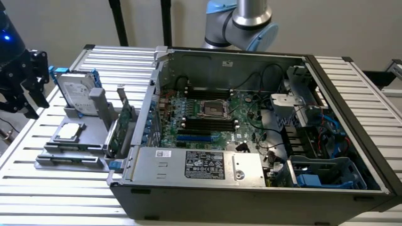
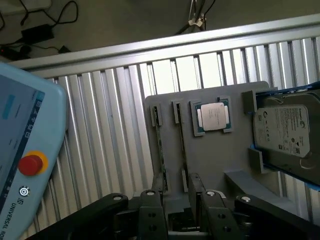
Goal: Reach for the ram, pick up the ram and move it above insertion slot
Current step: 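Pick up the ram and move it above insertion slot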
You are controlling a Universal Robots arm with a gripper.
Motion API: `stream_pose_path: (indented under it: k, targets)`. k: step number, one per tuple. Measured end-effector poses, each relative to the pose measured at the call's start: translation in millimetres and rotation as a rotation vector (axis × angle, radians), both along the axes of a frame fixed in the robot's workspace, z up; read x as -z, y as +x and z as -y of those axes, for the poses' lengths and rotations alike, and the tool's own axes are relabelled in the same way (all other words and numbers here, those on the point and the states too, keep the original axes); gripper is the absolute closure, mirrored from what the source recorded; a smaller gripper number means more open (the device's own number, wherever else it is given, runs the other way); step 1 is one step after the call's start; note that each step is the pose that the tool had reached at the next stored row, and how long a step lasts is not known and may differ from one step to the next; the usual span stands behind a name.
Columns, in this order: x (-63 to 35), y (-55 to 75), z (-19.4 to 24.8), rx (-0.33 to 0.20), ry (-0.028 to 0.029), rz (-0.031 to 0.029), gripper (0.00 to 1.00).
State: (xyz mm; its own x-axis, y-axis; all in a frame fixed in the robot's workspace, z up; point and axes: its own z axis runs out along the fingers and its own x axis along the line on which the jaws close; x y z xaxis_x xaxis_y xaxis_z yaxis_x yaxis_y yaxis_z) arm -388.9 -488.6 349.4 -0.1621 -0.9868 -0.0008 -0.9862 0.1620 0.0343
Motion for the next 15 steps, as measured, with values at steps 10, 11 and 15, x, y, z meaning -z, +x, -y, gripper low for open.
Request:
stream_pose_path:
  k: [10,11,15]
  targets:
    - [14.1,-0.1,0.0,-0.01,-0.0029,0.0,0.64]
    - [15.8,-0.1,0.0,-0.01,-0.0034,-0.0001,0.64]
    - [23.2,-0.1,0.0,-0.013,-0.0053,0.0,0.64]
